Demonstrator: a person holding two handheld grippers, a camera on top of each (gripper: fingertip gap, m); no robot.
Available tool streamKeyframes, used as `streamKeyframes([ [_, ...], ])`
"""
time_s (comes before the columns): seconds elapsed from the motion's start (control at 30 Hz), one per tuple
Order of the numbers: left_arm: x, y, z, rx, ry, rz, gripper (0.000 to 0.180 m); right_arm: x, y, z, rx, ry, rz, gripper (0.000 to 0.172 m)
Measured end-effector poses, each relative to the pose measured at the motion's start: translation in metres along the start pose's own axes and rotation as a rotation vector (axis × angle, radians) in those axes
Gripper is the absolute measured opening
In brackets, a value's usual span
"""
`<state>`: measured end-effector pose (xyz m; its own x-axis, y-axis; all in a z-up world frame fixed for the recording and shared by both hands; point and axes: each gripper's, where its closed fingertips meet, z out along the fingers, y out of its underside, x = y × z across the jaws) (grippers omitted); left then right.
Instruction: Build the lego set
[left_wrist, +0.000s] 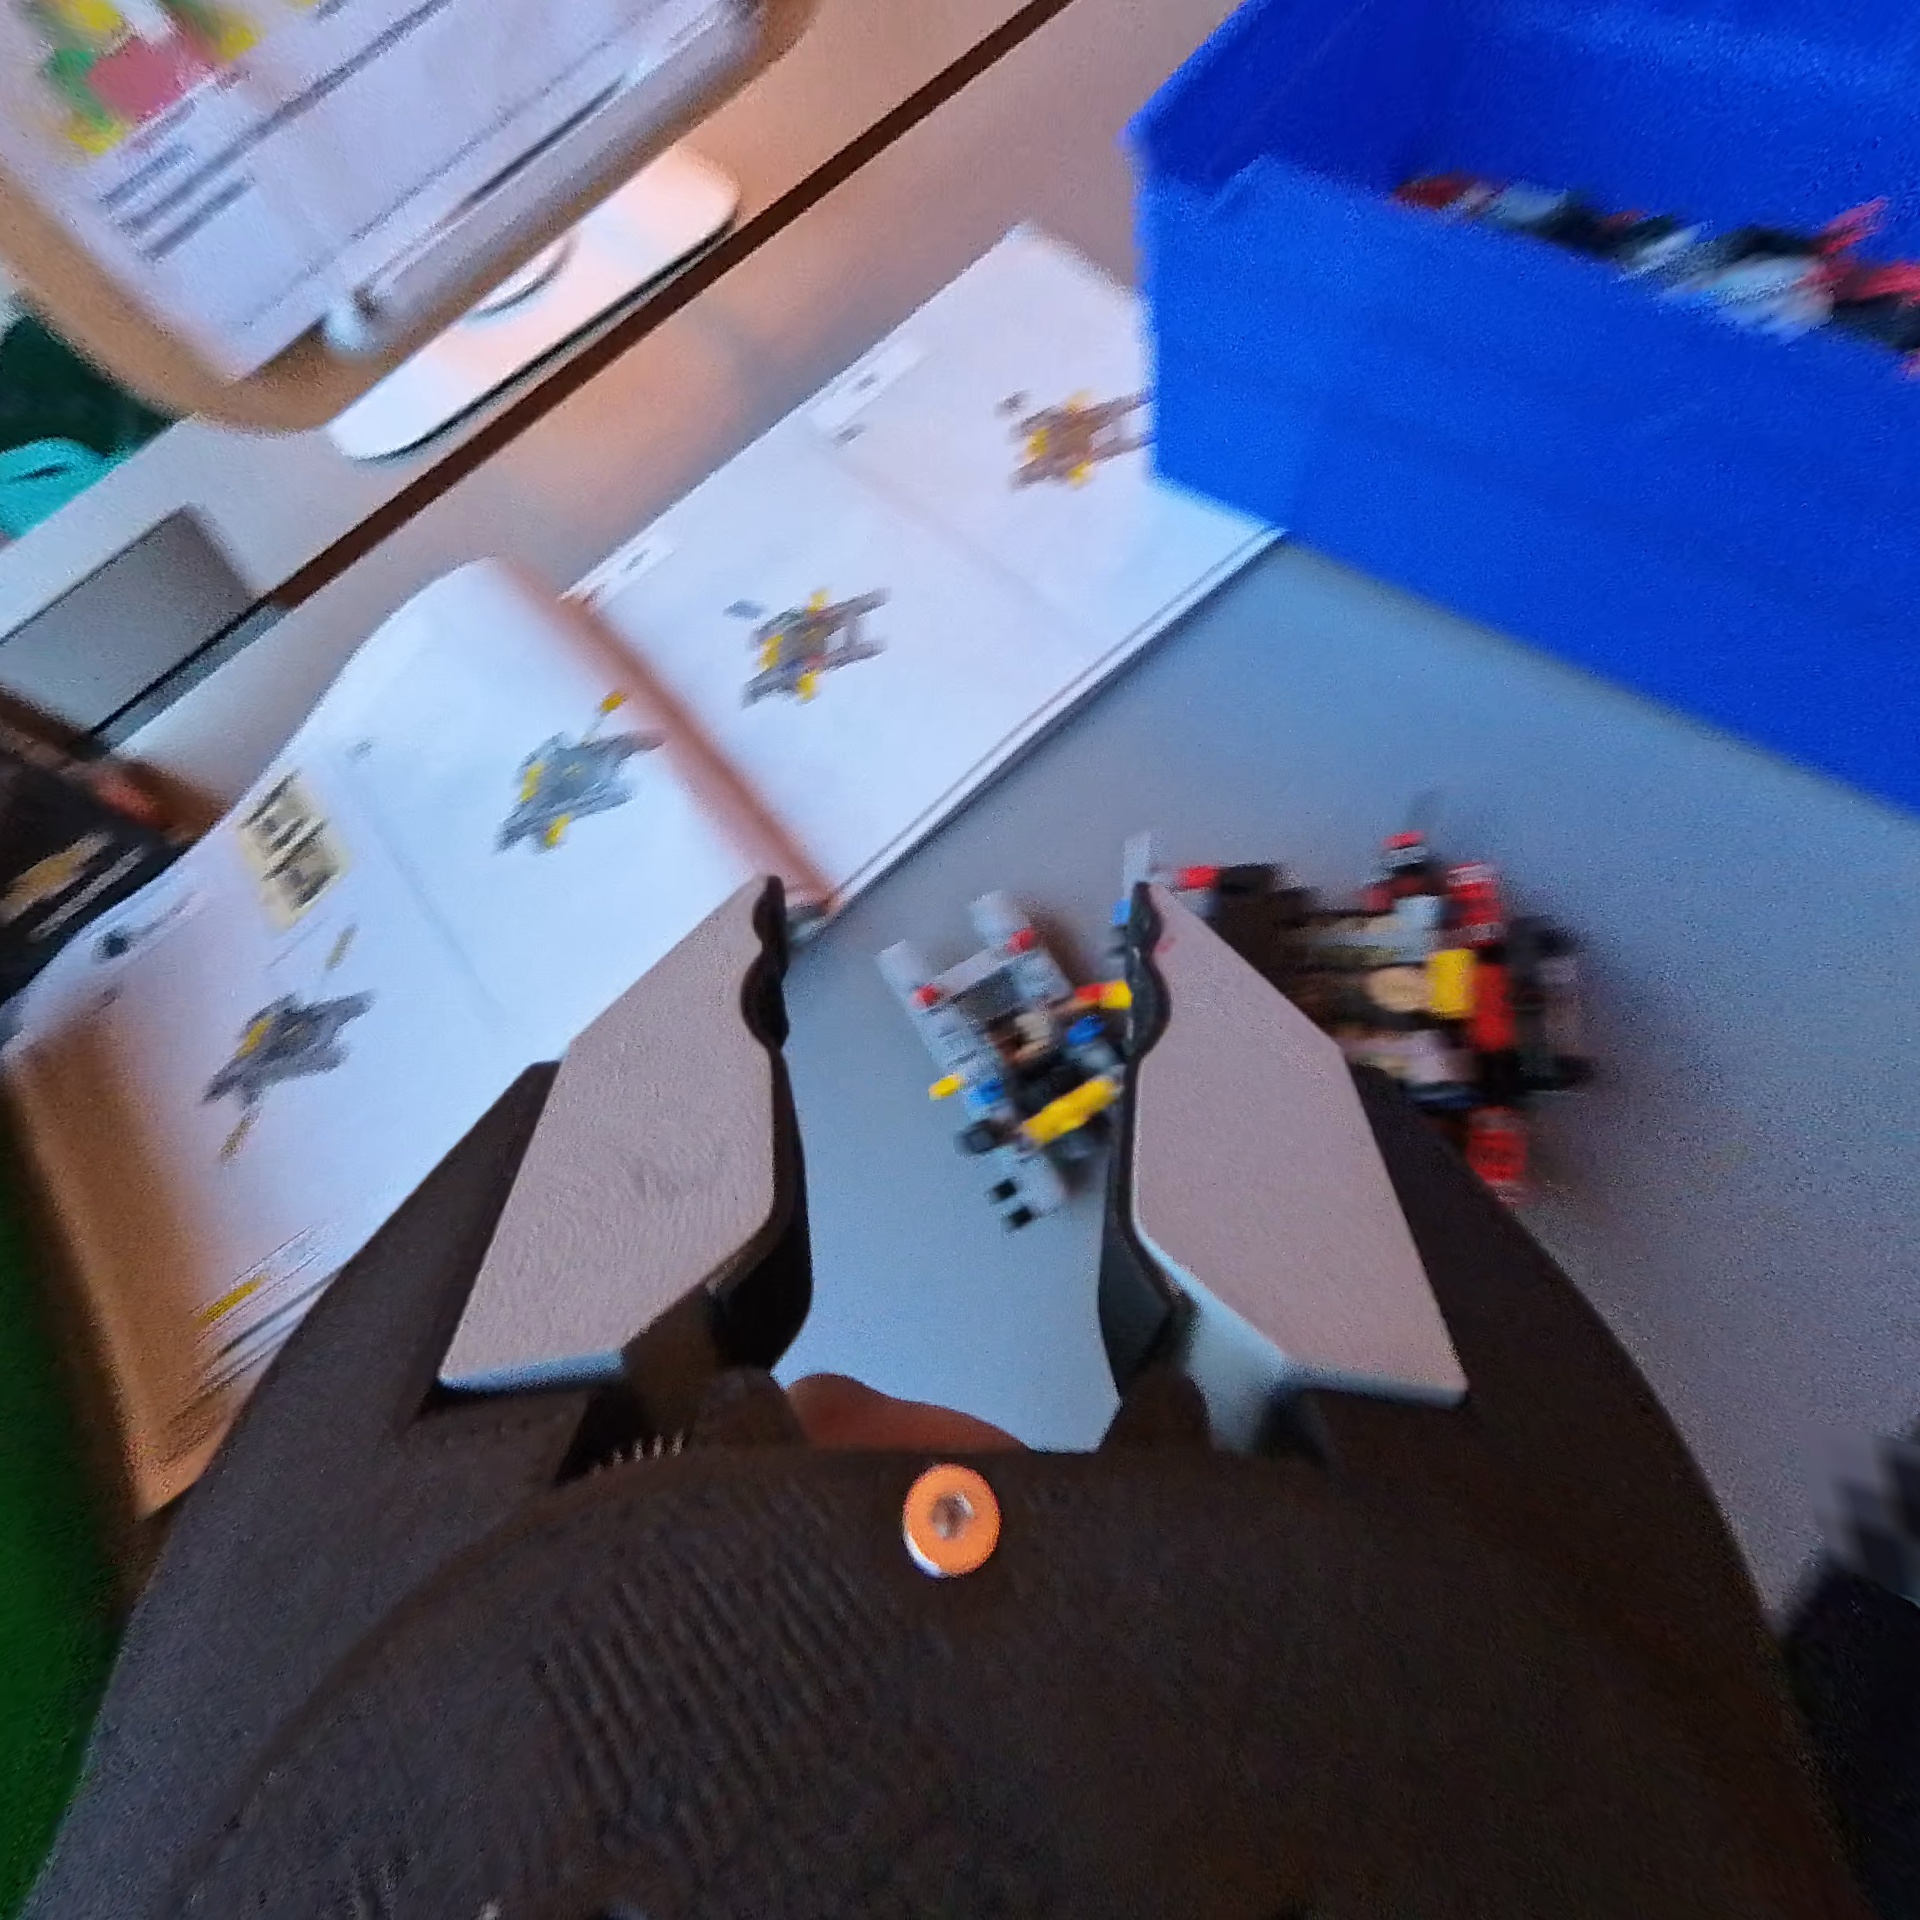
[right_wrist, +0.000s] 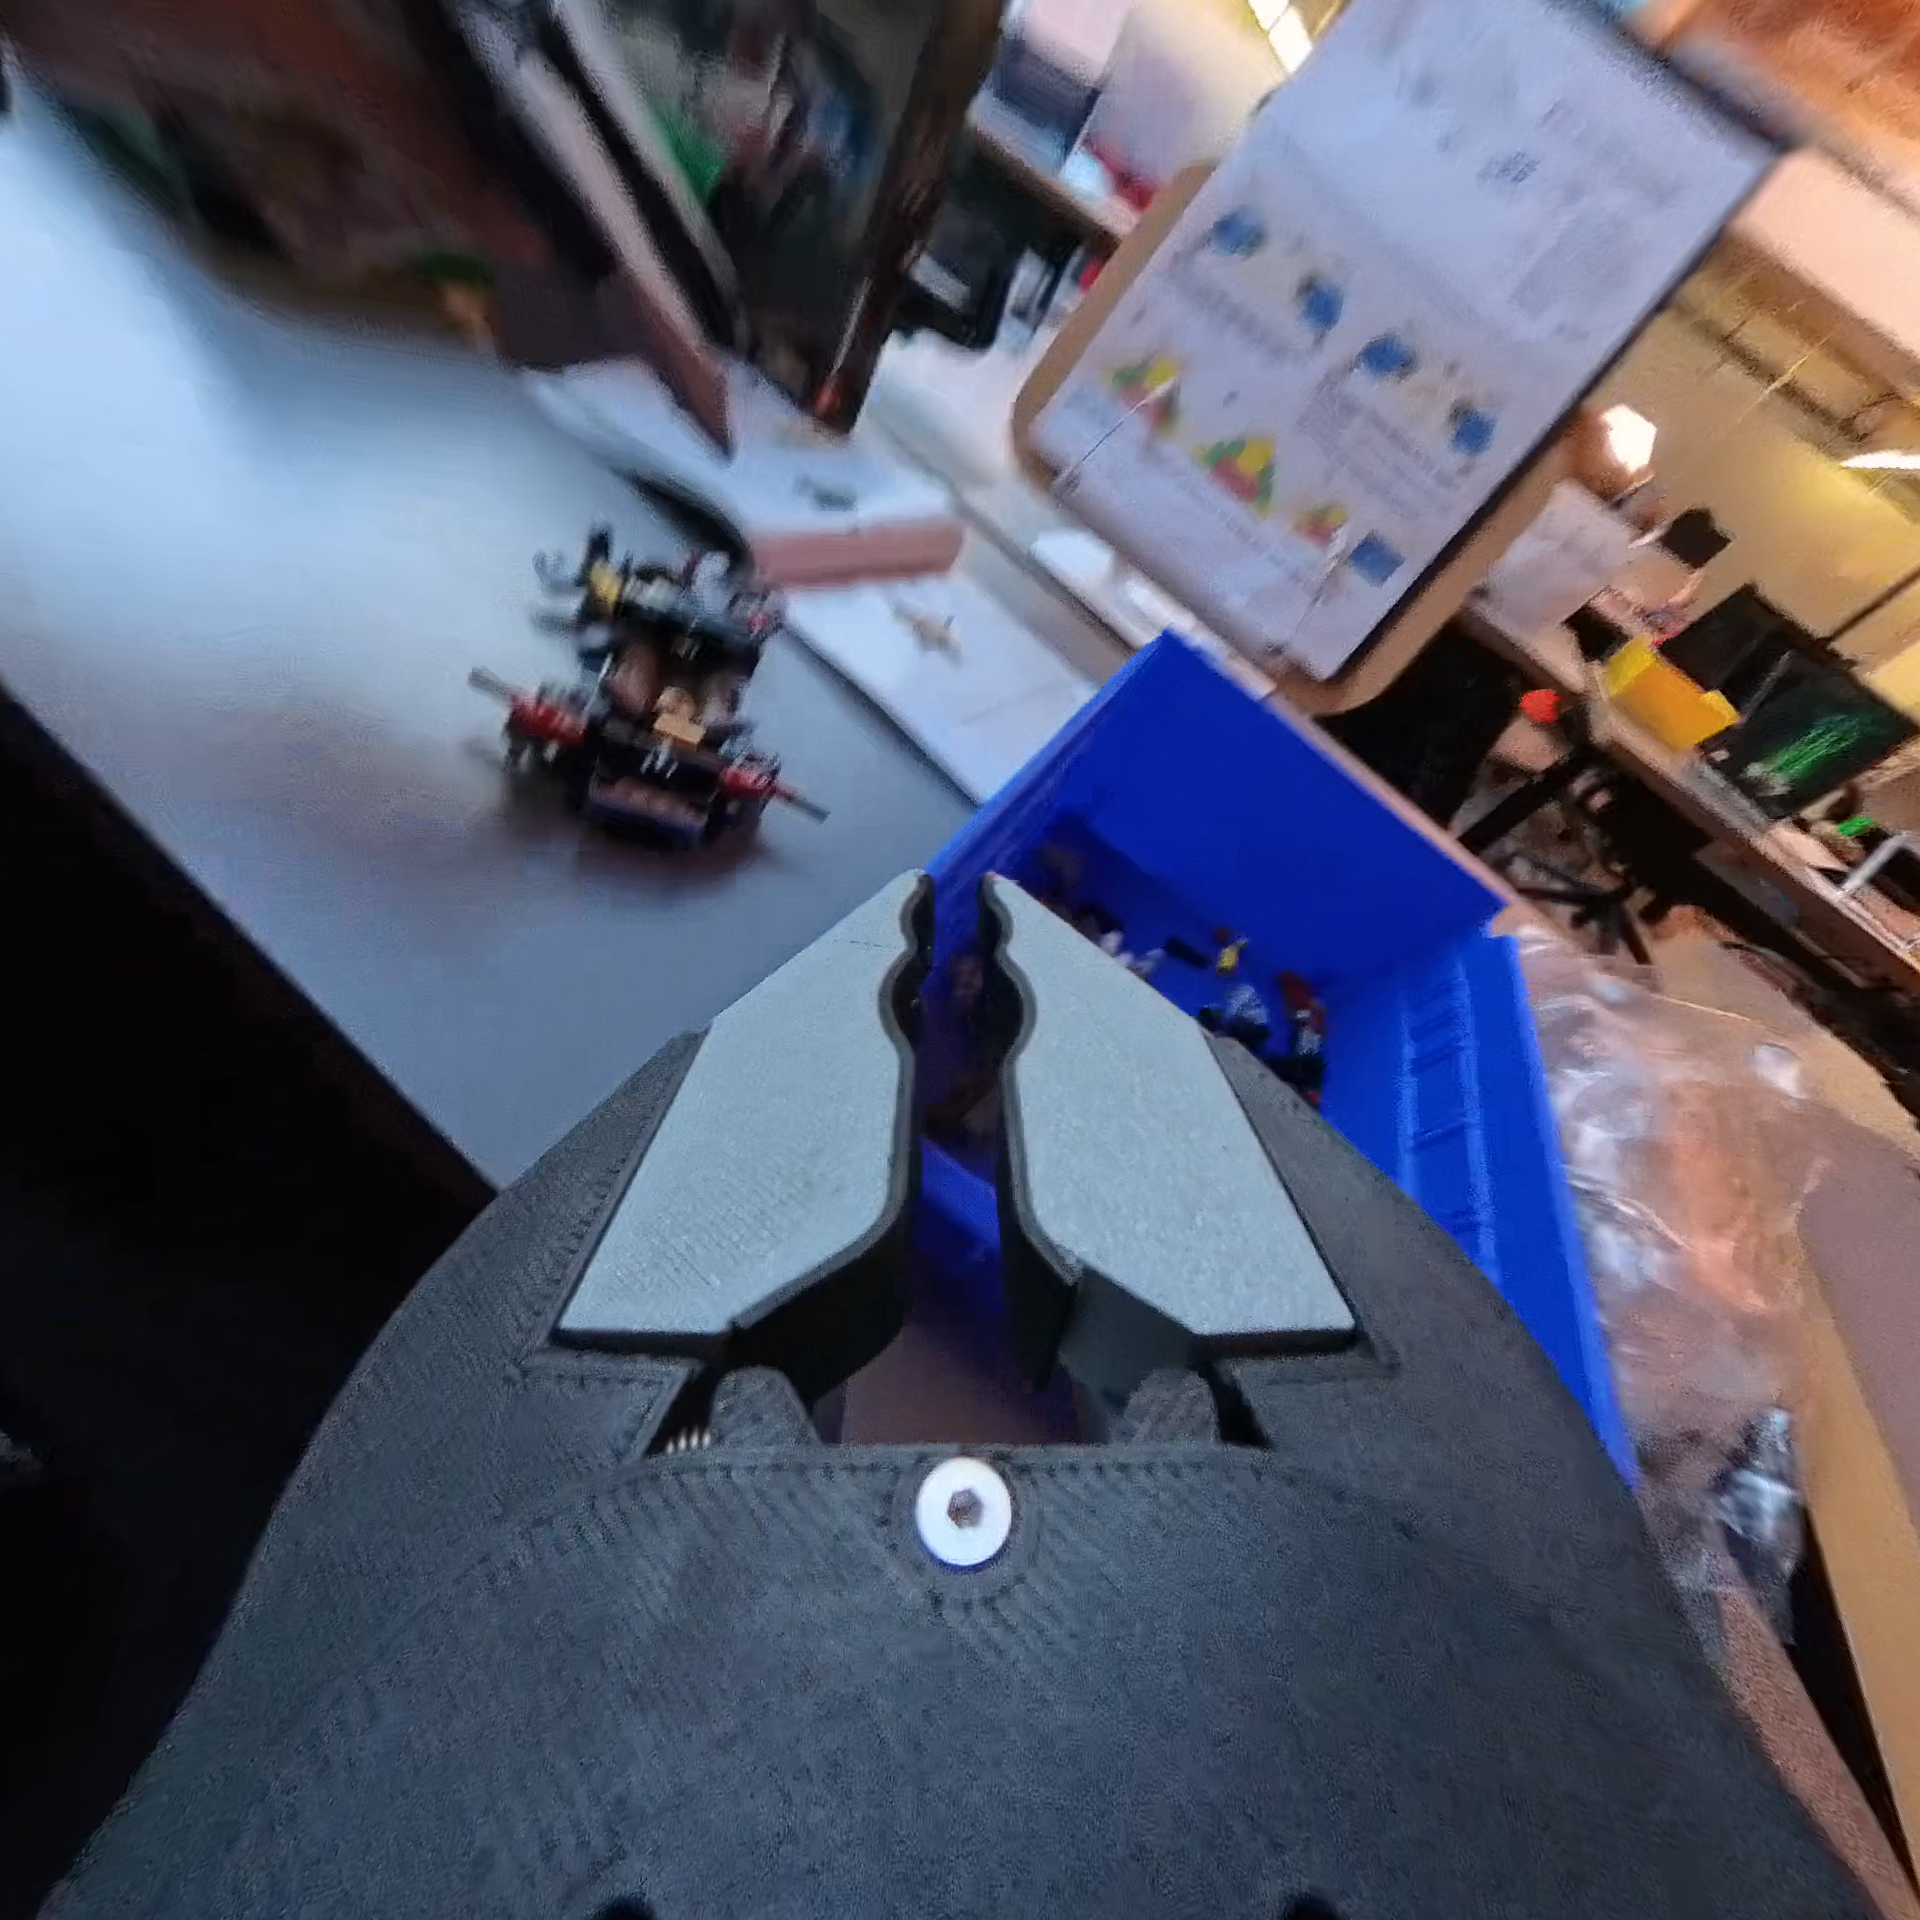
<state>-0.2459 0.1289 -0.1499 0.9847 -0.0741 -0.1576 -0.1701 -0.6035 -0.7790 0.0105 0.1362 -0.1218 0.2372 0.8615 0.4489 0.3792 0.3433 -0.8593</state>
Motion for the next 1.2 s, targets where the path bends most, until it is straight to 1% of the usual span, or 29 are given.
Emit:
streamKeyframes([
  [0.07, 0.033, -0.018, -0.006, 0.032, 0.098, 0.015, 0.064, 0.037, -0.009, -0.023, 0.076, 0.098, 0.059, 0.000],
  [0.1, 0.051, -0.024, -0.008, 0.035, 0.146, 0.031, 0.065, 0.062, -0.007, -0.034, 0.085, 0.174, 0.088, 0.000],
  [0.13, 0.069, -0.031, -0.009, 0.038, 0.195, 0.046, 0.067, 0.090, 0.002, -0.044, 0.061, 0.252, 0.121, 0.000],
  [0.17, 0.087, -0.037, -0.010, 0.042, 0.242, 0.056, 0.066, 0.115, 0.017, -0.051, 0.003, 0.305, 0.161, 0.000],
  [0.2, 0.105, -0.042, -0.009, 0.042, 0.285, 0.061, 0.065, 0.134, 0.035, -0.056, -0.065, 0.326, 0.212, 0.009],
  [0.23, 0.120, -0.046, -0.006, 0.037, 0.320, 0.063, 0.064, 0.148, 0.051, -0.058, -0.129, 0.325, 0.268, 0.023],
  [0.3, 0.143, -0.050, 0.003, 0.012, 0.347, 0.067, 0.065, 0.168, 0.079, -0.057, -0.218, 0.306, 0.359, 0.029],
  [0.4, 0.167, -0.051, 0.017, -0.020, 0.357, 0.065, 0.072, 0.176, 0.109, -0.048, -0.296, 0.229, 0.457, 0.033],
  [0.43, 0.176, -0.052, 0.018, -0.017, 0.378, 0.055, 0.072, 0.172, 0.117, -0.043, -0.316, 0.184, 0.492, 0.034],
  [0.5, 0.191, -0.053, 0.020, -0.018, 0.426, 0.029, 0.073, 0.158, 0.128, -0.031, -0.336, 0.064, 0.573, 0.030],
  [0.57, 0.200, -0.054, 0.022, -0.026, 0.460, 0.005, 0.075, 0.146, 0.133, -0.022, -0.325, -0.022, 0.657, 0.026],
  [0.63, 0.203, -0.055, 0.024, -0.039, 0.486, -0.020, 0.075, 0.140, 0.140, -0.017, -0.324, -0.052, 0.678, 0.018],
  [0.7, 0.201, -0.058, 0.028, -0.045, 0.492, -0.051, 0.075, 0.140, 0.150, -0.014, -0.356, -0.015, 0.621, 0.004],
  [0.8, 0.198, -0.059, 0.033, -0.068, 0.513, -0.078, 0.079, 0.141, 0.154, -0.014, -0.385, 0.033, 0.501, 0.004],
  [0.87, 0.193, -0.060, 0.038, -0.072, 0.498, -0.090, 0.079, 0.140, 0.154, -0.015, -0.418, 0.054, 0.436, 0.003],
  [0.93, 0.182, -0.061, 0.044, -0.076, 0.465, -0.095, 0.080, 0.137, 0.150, -0.017, -0.421, 0.054, 0.409, 0.003],
  [1.0, 0.165, -0.065, 0.052, -0.078, 0.416, -0.103, 0.080, 0.137, 0.140, -0.022, -0.391, 0.059, 0.403, 0.003],
  [1.13, 0.120, -0.075, 0.072, -0.102, 0.276, -0.080, 0.078, 0.156, 0.119, -0.039, -0.337, 0.147, 0.350, 0.001],
  [1.2, 0.100, -0.081, 0.083, -0.114, 0.206, -0.065, 0.077, 0.161, 0.115, -0.042, -0.334, 0.156, 0.355, 0.000],
])
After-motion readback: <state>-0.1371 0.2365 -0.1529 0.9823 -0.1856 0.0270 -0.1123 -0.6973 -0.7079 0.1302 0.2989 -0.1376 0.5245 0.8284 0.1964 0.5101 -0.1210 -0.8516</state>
